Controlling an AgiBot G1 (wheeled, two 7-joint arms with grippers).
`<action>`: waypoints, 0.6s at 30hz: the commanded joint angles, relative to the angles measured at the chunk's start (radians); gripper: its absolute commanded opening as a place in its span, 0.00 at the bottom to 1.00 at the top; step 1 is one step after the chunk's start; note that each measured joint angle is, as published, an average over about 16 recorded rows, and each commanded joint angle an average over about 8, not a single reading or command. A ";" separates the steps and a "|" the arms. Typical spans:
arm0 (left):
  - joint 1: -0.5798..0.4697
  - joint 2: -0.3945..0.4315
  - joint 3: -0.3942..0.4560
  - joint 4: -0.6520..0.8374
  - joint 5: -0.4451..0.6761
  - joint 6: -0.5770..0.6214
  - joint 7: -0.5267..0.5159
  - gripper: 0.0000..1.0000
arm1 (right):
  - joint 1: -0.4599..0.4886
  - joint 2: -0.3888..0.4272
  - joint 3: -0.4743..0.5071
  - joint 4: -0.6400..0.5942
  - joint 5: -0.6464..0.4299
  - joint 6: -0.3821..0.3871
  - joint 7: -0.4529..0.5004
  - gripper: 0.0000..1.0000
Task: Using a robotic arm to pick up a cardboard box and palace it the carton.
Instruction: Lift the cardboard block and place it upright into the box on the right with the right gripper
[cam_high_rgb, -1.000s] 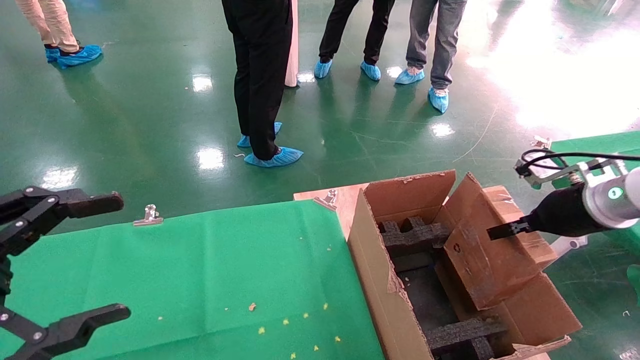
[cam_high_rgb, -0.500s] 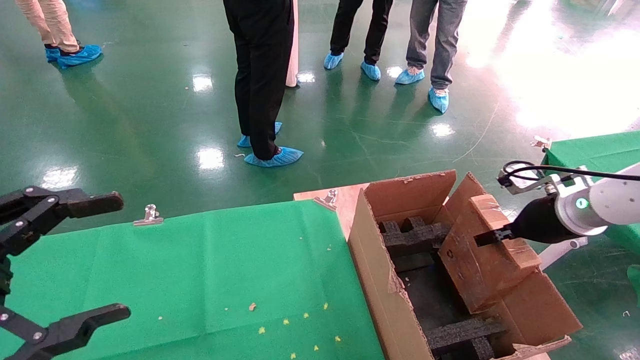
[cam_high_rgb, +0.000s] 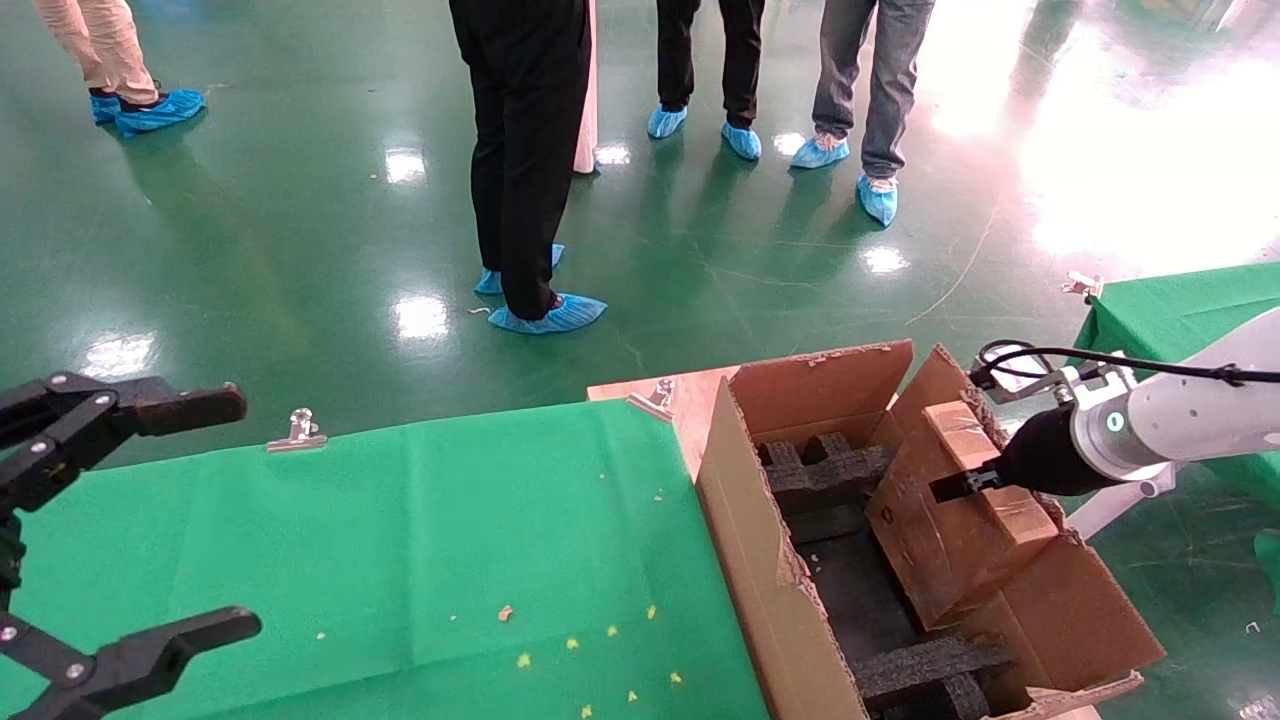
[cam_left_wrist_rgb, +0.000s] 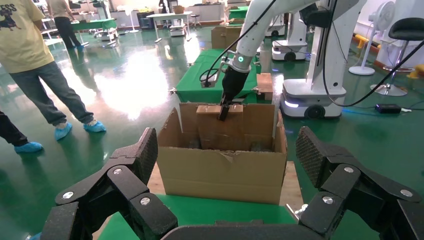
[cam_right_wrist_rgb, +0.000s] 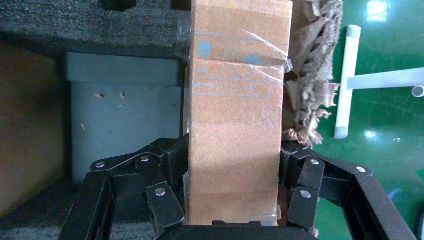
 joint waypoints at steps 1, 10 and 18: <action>0.000 0.000 0.000 0.000 0.000 0.000 0.000 1.00 | -0.018 -0.012 0.004 -0.026 0.014 0.006 -0.016 0.00; 0.000 0.000 0.000 0.000 0.000 0.000 0.000 1.00 | -0.104 -0.072 0.031 -0.137 0.081 0.008 -0.119 0.00; 0.000 0.000 0.000 0.000 0.000 0.000 0.000 1.00 | -0.160 -0.123 0.058 -0.246 0.136 -0.019 -0.214 0.00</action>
